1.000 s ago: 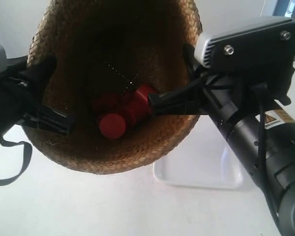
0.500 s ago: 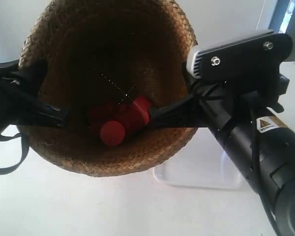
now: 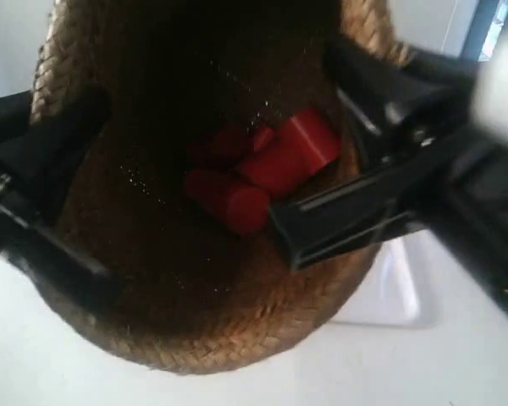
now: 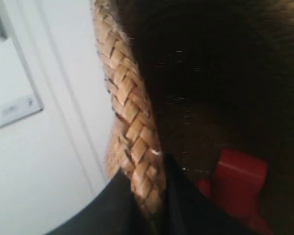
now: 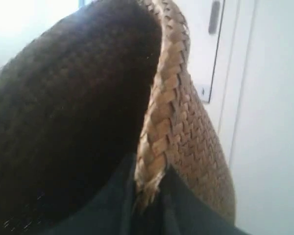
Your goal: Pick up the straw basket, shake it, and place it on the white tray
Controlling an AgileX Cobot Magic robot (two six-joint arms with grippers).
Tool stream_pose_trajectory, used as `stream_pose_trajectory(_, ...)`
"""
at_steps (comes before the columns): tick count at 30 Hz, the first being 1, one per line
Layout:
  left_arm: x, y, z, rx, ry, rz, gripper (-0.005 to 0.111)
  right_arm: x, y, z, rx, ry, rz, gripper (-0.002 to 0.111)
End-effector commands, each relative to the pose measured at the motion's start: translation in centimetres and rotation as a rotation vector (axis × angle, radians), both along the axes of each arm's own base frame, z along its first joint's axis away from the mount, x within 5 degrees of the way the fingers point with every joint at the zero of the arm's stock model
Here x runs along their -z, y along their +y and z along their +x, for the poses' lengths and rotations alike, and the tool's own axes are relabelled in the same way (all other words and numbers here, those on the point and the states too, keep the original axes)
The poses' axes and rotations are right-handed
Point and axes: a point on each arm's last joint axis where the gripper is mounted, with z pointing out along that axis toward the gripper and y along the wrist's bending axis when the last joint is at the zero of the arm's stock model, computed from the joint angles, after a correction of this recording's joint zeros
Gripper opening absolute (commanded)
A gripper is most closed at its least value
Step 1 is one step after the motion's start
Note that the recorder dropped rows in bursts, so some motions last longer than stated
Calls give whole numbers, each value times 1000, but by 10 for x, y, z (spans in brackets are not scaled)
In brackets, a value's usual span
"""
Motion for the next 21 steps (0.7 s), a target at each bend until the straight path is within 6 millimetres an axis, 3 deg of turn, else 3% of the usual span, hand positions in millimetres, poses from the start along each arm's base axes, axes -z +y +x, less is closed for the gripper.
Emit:
stream_pose_trajectory(1,13,-4,18,-77,12,101,0,23,11,35,113,-65,-109,0)
stream_pose_trajectory(3,19,10,54,-253,45,66,0,29,4,77,249,-9,-102,0)
stream_pose_trajectory(4,19,17,63,-312,64,39,0,30,2,86,260,36,-108,0)
stream_pose_trajectory(6,22,18,60,-265,138,35,0,28,6,82,181,102,-94,0)
stream_pose_trajectory(10,15,20,50,-200,140,-12,0,15,-5,67,136,109,-58,0)
stream_pose_trajectory(18,14,24,51,-242,146,-25,0,24,-14,69,226,169,-142,0)
stream_pose_trajectory(21,8,27,63,-261,230,-68,0,27,-21,75,277,205,-207,0)
